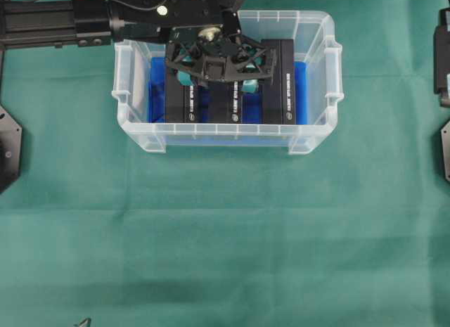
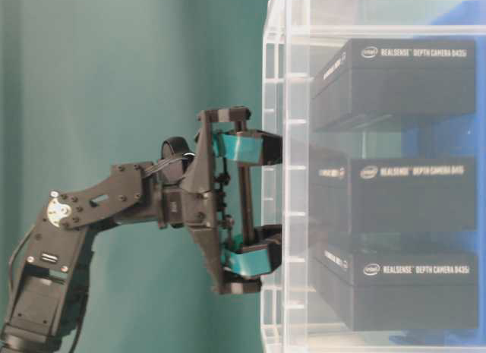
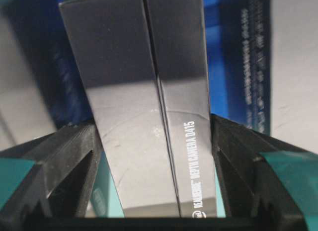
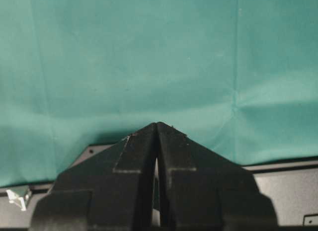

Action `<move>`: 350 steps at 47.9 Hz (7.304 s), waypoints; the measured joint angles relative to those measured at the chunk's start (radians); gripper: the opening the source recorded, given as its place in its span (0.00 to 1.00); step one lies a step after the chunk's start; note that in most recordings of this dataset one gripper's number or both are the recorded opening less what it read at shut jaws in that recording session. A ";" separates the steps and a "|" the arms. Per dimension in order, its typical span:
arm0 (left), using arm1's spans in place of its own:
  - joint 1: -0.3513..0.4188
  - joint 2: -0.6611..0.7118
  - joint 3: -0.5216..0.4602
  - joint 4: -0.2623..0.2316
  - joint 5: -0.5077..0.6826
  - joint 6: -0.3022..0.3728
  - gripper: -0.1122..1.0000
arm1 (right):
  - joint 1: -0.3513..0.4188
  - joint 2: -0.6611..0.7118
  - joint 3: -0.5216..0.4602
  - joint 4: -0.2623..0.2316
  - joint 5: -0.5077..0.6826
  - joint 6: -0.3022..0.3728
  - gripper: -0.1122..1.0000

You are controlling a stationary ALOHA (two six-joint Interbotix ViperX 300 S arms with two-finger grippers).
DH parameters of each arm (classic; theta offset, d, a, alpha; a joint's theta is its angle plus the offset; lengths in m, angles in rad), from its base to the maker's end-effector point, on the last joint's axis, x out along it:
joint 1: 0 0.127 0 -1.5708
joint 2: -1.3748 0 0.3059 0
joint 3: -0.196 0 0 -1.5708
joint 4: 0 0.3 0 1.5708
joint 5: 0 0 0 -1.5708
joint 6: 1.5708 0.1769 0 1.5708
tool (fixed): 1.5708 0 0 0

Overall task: Take the box out of the case with the left arm.
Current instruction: 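Lift the middle box straight up out of the case with left gripper, then carry the box toward the table in front of the case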

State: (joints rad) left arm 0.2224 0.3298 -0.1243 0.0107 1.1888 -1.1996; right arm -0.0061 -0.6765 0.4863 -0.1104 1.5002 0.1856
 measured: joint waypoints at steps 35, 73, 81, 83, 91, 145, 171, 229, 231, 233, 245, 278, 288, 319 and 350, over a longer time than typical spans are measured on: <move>0.000 -0.002 -0.330 -0.017 0.318 -0.002 0.65 | 0.000 0.000 0.000 -0.002 0.000 0.000 0.11; 0.000 -0.008 -0.526 -0.011 0.499 -0.035 0.65 | 0.000 0.000 0.000 -0.009 0.000 0.000 0.11; -0.002 -0.008 -0.526 -0.011 0.499 -0.037 0.65 | 0.000 -0.005 -0.002 -0.015 0.000 0.000 0.11; 0.000 -0.008 -0.526 -0.011 0.499 -0.037 0.65 | 0.000 -0.005 0.000 -0.015 0.000 0.000 0.11; -0.002 -0.009 -0.526 -0.011 0.499 -0.037 0.65 | 0.000 -0.005 0.000 -0.015 0.000 0.000 0.11; -0.003 -0.008 -0.526 -0.009 0.499 -0.040 0.65 | 0.000 -0.006 -0.002 -0.015 0.000 0.000 0.11; -0.126 -0.046 -0.512 0.003 0.509 -0.176 0.65 | 0.000 -0.006 0.000 -0.015 0.000 0.000 0.11; -0.499 -0.104 -0.336 0.032 0.449 -0.557 0.65 | 0.000 -0.006 0.000 -0.014 0.002 0.002 0.11; -0.499 -0.107 -0.330 0.034 0.448 -0.557 0.65 | 0.000 -0.006 -0.002 -0.012 0.002 0.002 0.11; -0.499 -0.110 -0.325 0.035 0.446 -0.561 0.65 | 0.000 -0.006 0.000 -0.014 0.002 0.002 0.11; -0.500 -0.115 -0.310 0.035 0.431 -0.577 0.65 | 0.000 -0.006 0.000 -0.012 0.002 0.003 0.11; -0.500 -0.117 -0.166 0.037 0.285 -0.611 0.65 | 0.000 -0.006 0.000 -0.012 0.003 0.003 0.11; -0.500 -0.124 -0.057 0.044 0.216 -0.611 0.65 | 0.000 -0.006 0.000 -0.011 0.003 0.003 0.11; -0.499 -0.084 0.172 0.060 -0.127 -0.612 0.65 | 0.000 -0.006 0.000 -0.011 0.003 0.002 0.11; -0.482 -0.084 0.183 0.037 -0.137 -0.607 0.65 | 0.000 -0.006 0.002 -0.011 0.002 0.003 0.11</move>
State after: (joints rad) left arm -0.2592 0.2454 0.0583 0.0476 1.0523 -1.8070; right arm -0.0061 -0.6826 0.4878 -0.1212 1.5018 0.1887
